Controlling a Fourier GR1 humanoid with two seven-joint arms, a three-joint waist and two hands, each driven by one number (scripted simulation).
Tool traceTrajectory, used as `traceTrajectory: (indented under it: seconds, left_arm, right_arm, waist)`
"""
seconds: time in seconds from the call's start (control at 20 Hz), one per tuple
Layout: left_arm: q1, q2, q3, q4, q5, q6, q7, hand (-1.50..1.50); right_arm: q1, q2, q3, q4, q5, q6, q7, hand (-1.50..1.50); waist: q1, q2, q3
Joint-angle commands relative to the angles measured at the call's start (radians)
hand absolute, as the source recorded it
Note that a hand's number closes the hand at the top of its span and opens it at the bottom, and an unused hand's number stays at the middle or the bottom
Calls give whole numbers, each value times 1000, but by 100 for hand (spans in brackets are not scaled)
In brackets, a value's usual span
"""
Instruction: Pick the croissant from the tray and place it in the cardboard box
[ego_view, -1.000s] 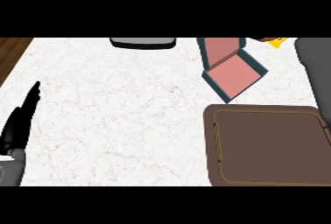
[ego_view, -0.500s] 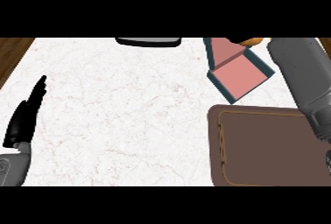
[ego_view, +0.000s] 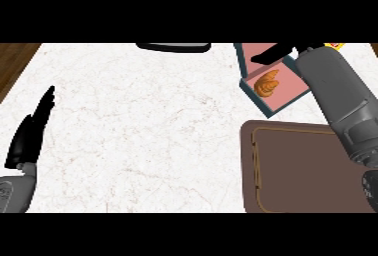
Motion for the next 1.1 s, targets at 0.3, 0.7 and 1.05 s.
traceTrajectory:
  seconds: [0.3,0.7,1.05]
  left_arm:
    - [3,8,3,-20,2,-17,9,0]
    - [-2,-26,-4,-12,-25,27,38,0]
    - [33,1,30,-32,9,-11,20,0]
  right_arm:
    - [33,-29,-125,-42,-109,-119,-212,-150]
    - [19,-140,-267,-41,-251,-5,-289,-150]
    - [136,-300,-312,-12,-291,116,-354,-150]
  waist:
    - [4,1,2]
    - [-22,-9,1]
    - [-33,-16,1]
